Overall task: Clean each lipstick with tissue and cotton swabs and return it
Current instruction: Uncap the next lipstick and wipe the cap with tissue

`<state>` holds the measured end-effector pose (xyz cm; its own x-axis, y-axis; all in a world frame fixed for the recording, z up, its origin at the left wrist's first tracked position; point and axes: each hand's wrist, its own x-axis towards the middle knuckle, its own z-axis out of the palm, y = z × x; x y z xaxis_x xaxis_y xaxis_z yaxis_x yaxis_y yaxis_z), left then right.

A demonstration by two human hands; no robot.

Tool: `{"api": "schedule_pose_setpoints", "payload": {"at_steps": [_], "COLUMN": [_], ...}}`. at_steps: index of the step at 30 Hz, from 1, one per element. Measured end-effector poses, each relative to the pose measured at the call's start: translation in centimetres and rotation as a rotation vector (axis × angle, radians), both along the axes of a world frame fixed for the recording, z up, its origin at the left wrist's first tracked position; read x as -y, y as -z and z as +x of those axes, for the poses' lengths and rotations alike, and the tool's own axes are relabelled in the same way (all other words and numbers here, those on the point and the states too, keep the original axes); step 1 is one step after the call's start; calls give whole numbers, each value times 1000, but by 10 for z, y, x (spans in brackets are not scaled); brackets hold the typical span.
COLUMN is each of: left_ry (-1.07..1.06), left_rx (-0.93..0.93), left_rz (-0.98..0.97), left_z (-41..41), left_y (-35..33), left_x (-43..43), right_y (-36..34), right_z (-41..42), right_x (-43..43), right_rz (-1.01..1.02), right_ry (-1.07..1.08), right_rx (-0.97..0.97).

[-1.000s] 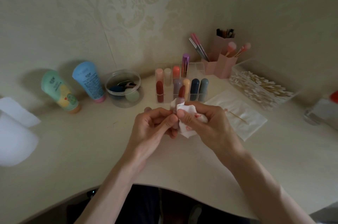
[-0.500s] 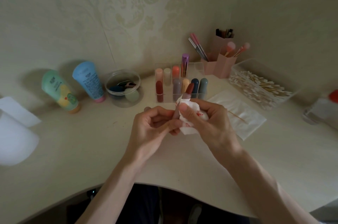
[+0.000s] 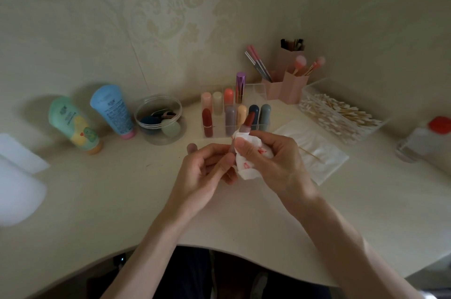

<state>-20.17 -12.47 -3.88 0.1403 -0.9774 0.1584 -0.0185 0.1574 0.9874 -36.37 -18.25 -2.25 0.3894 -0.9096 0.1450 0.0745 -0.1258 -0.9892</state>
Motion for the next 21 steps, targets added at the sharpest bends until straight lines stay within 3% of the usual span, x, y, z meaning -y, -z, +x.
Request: {"api": "schedule_pose_setpoints", "payload": {"at_steps": [6,15,21], "left_ry": [-115,-23,-47], "left_rx": [-62,-67,-26], "left_rz": [-37,-37,-42], "left_z": [0,1,-1], "left_y": [1,1,-1], "left_x": [3,1,1], "right_y": [3,-8,-5], "right_z": [3,-4,1], "right_x": [-2,-4,-4], "right_rz": [33,47,52], "right_ry": [-6,-81,54], "right_rx": [61,64,37]}}
